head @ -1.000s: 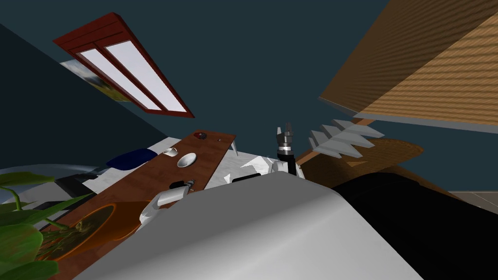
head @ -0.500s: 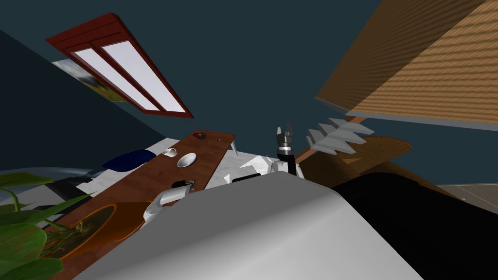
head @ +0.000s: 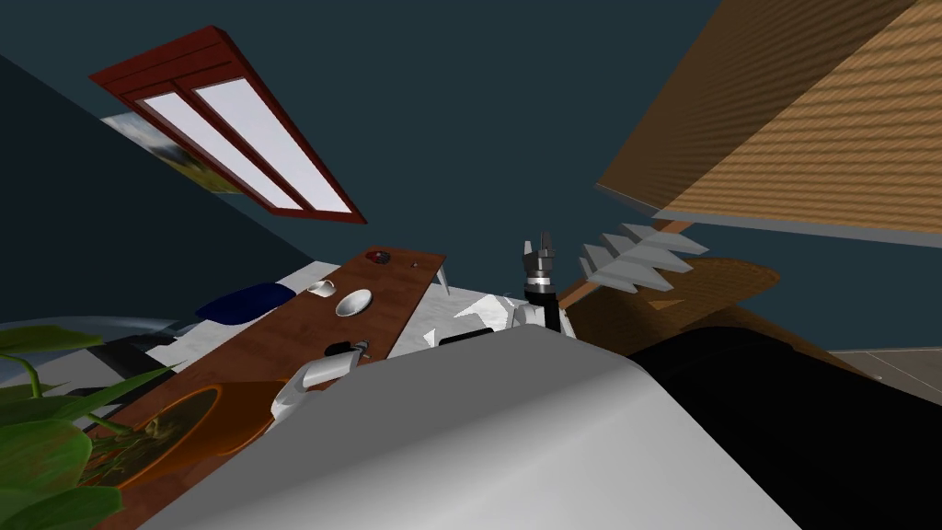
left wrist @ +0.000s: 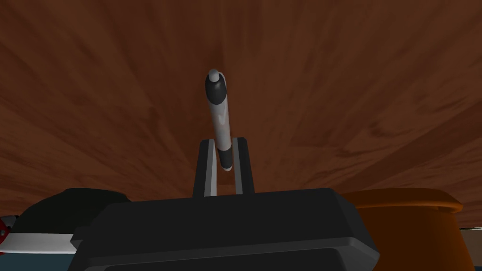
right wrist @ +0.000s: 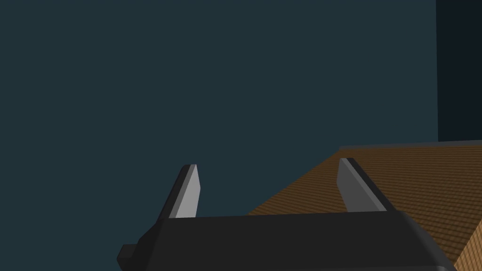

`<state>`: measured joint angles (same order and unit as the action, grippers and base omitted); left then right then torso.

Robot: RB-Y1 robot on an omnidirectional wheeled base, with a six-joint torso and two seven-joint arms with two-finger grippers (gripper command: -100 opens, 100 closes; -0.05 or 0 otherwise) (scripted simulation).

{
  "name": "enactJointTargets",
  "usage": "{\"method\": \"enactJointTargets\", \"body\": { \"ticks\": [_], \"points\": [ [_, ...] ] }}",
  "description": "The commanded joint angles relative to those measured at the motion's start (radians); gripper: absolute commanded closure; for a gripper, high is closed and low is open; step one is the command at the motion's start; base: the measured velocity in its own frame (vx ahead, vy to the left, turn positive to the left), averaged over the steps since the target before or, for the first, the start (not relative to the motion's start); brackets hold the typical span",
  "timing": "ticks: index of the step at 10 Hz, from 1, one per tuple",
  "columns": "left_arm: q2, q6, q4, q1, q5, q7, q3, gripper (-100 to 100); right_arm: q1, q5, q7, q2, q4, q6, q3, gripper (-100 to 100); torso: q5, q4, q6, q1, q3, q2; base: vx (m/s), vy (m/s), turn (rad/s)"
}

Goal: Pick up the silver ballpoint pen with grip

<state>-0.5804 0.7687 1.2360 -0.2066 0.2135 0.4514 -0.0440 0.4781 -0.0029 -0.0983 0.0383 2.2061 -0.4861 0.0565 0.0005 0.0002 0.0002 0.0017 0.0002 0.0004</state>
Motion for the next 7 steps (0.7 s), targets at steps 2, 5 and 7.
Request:
{"method": "enactJointTargets", "body": {
  "ticks": [2,5,7],
  "points": [
    [-0.013,0.016,0.046,-0.023,0.017,0.013,-0.003,100,0.0,0.0,0.0,0.0,0.0,0.0,0.0,0,0.0,0.0,-0.001,-0.001,-0.001,-0.002,0.042,-0.025,0.097],
    [-0.03,0.042,0.115,-0.061,0.04,0.032,-0.007,100,0.0,0.0,0.0,0.0,0.0,0.0,0.0,0,-0.001,0.0,0.0,-0.003,-0.001,-0.002,0.036,-0.039,0.071],
    [-0.027,0.039,0.106,-0.056,0.036,0.028,-0.006,0,0.0,0.0,0.0,0.0,0.0,0.0,0.0,0,0.0,0.0,0.0,-0.001,-0.001,-0.001,0.007,-0.008,0.008]
  ]
}}
